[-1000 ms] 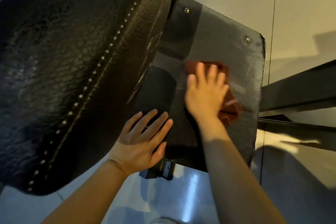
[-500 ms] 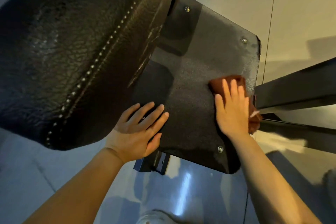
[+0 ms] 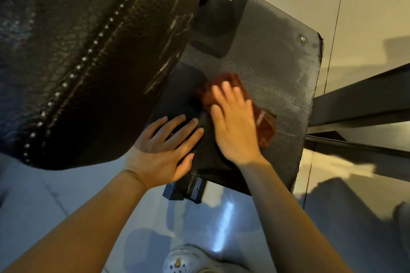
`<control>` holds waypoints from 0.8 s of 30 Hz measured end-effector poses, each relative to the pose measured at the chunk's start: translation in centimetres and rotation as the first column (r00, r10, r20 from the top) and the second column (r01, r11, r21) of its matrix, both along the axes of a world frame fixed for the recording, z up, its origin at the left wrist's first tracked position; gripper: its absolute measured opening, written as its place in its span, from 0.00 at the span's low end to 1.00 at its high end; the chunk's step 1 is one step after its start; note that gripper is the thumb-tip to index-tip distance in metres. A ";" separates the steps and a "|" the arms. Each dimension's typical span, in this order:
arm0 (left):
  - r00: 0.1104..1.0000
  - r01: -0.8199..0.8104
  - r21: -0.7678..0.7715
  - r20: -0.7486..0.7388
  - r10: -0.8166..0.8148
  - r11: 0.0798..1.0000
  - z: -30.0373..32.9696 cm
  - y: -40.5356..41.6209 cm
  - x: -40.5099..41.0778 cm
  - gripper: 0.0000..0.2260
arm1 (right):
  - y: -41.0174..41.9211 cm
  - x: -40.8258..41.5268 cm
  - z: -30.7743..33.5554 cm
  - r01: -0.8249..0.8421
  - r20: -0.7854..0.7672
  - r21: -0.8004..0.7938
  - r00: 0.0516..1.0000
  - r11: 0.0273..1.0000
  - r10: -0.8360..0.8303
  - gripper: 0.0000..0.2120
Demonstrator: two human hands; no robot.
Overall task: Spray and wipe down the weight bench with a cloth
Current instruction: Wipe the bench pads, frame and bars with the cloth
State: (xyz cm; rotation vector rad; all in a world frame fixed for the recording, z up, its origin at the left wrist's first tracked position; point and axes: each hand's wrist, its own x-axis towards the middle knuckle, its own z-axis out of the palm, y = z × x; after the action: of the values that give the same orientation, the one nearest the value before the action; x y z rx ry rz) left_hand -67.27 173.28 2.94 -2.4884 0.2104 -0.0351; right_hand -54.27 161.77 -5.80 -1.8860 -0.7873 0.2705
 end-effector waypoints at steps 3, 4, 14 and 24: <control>0.999 -0.019 0.028 -0.042 0.020 0.999 -0.1 0.0 -0.2 0.22 | -3.7 1.3 -4.7 0.245 -0.055 -0.166 0.965 0.955 -0.256 0.26; 0.999 -0.022 0.026 -0.042 0.023 0.999 -0.1 0.1 -0.2 0.22 | -4.8 1.5 -5.9 0.299 -0.104 -0.201 0.940 0.933 -0.324 0.26; 0.993 -0.080 0.002 -0.091 0.080 0.997 0.5 -0.6 -0.5 0.20 | 3.5 1.3 1.7 0.205 0.039 -0.178 0.979 0.962 -0.201 0.26; 0.945 -0.322 -0.052 -0.080 0.318 0.945 4.4 -2.4 -11.2 0.22 | 1.8 -5.8 2.4 -0.203 0.320 -0.034 0.925 0.979 0.203 0.25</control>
State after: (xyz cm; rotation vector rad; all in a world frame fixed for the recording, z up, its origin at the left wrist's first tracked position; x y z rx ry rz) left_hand -78.44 170.89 7.39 -2.5597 -0.1709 0.1856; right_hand -60.07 163.57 -3.41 -1.8744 -1.2080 0.0885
